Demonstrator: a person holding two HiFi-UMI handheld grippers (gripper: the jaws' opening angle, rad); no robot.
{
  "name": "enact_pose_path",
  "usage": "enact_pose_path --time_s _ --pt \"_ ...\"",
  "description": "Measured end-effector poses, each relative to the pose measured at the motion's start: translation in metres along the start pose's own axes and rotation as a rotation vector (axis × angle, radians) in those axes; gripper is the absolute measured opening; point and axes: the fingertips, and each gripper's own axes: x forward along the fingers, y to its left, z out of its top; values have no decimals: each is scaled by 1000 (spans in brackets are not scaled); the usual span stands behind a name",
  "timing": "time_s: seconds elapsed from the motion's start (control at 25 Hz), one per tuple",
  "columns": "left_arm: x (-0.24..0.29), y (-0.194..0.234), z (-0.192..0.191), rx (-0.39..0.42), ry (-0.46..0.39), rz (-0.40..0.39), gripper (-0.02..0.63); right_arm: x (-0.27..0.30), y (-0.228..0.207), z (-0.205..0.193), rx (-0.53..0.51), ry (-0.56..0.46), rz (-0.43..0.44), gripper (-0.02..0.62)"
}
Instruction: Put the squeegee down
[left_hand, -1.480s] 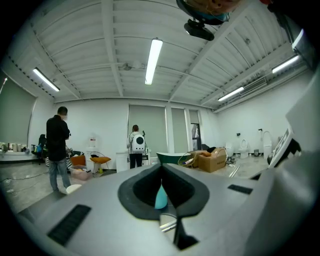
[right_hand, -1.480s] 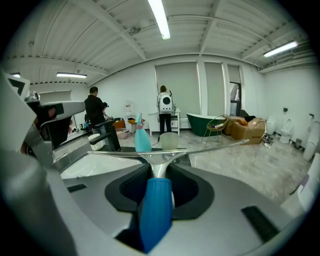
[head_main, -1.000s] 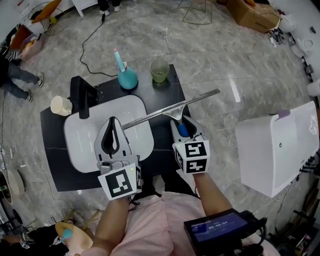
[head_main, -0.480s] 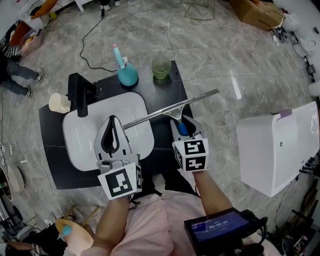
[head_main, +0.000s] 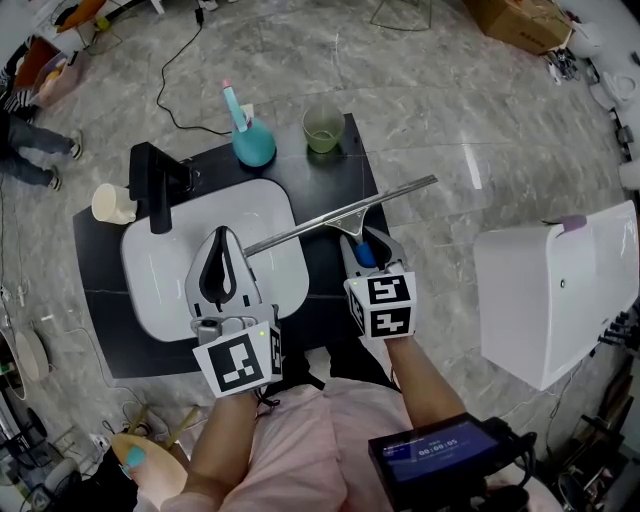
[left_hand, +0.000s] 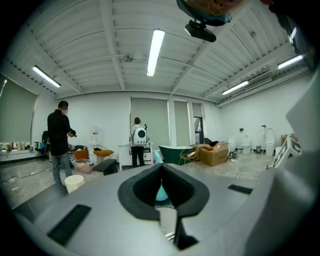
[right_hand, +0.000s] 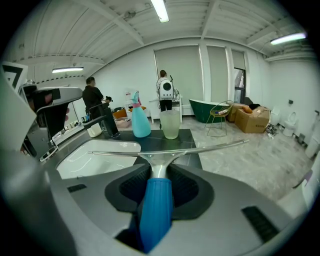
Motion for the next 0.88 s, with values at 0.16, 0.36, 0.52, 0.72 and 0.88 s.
enact_pose_path --time_s 0.16,0.36,0.52,0.72,0.88 --pt "5 -1 -5 1 11 -1 9 6 -2 -6 5 17 3 123" --pt "6 -1 -7 1 17 -3 9 9 -3 -10 7 32 5 124" --pt "6 -2 -9 0 23 -5 9 10 -4 -15 11 47 2 123" --pt "6 -2 -12 -1 35 -7 9 13 -3 -21 14 65 3 124" --pt "7 -1 -12 -3 39 -8 9 14 -3 -25 17 78 4 124"
